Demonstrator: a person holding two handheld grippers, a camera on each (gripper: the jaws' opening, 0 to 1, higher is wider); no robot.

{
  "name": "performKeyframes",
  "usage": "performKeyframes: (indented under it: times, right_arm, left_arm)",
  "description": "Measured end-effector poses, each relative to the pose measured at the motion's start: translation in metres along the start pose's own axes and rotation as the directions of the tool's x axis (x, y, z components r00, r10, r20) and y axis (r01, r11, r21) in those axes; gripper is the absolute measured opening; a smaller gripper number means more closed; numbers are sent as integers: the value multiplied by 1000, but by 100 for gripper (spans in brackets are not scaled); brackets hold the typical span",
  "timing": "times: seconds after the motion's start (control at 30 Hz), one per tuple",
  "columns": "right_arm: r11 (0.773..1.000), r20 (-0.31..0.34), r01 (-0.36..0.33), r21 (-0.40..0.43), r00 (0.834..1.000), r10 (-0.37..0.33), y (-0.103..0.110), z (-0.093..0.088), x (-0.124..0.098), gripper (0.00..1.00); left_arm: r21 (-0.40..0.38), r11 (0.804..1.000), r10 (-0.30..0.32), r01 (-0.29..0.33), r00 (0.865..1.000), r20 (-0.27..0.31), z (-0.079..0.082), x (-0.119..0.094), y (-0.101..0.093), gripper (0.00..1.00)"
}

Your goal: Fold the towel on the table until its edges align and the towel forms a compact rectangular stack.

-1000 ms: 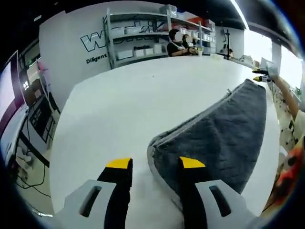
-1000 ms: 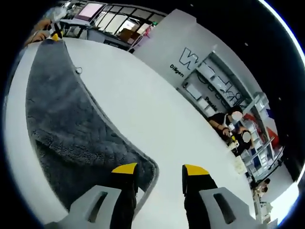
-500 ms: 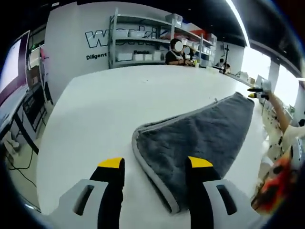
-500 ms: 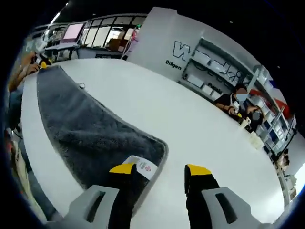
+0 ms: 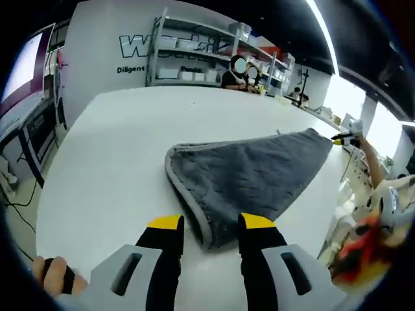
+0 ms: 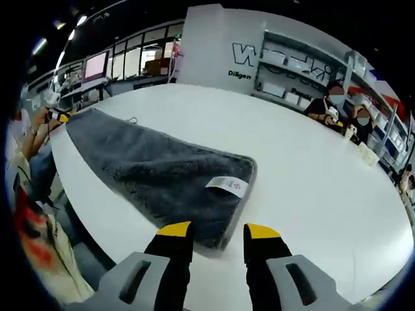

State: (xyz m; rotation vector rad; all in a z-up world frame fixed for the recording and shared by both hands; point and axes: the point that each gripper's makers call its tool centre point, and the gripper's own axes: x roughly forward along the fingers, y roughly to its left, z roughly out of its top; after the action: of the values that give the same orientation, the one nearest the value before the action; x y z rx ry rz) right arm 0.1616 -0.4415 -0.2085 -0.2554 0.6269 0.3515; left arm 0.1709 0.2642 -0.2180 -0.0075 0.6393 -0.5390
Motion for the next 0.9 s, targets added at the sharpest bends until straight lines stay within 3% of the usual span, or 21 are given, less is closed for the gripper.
performKeyframes:
  times: [0.17,0.3,0.43,0.53,0.7,0.9]
  right_arm:
    - [999,-10,-16,48,1000,16,0,-8,5,26]
    - [997,-14,-34,66,999,35,3,-10,8,18]
    - [999,-24,-31,44,999,32,3,-12,10,6]
    - [999,-32,-34,35,999,35,5,-13,12,4]
    - [999,-37,-30,15,999,30,6,-12,12,2]
    - [1000,-63,1,-17,998,-2,-3,-15,8,2]
  left_arm:
    - [-18,1000,-21,21,1000,-11,-8,-2,-1,31]
    - [-29,998,-49,49,999,-14,-12,-2,-9,26]
    - [28,999,-37,39,998,-42,-17,-2,-7,20]
    - [22,999,-37,38,998,-41,-16,-2,-5,19]
    - [33,999,-26,27,999,-26,-11,-1,6,7]
    - [4,1000,-23,24,1000,-13,-8,1,9,6]
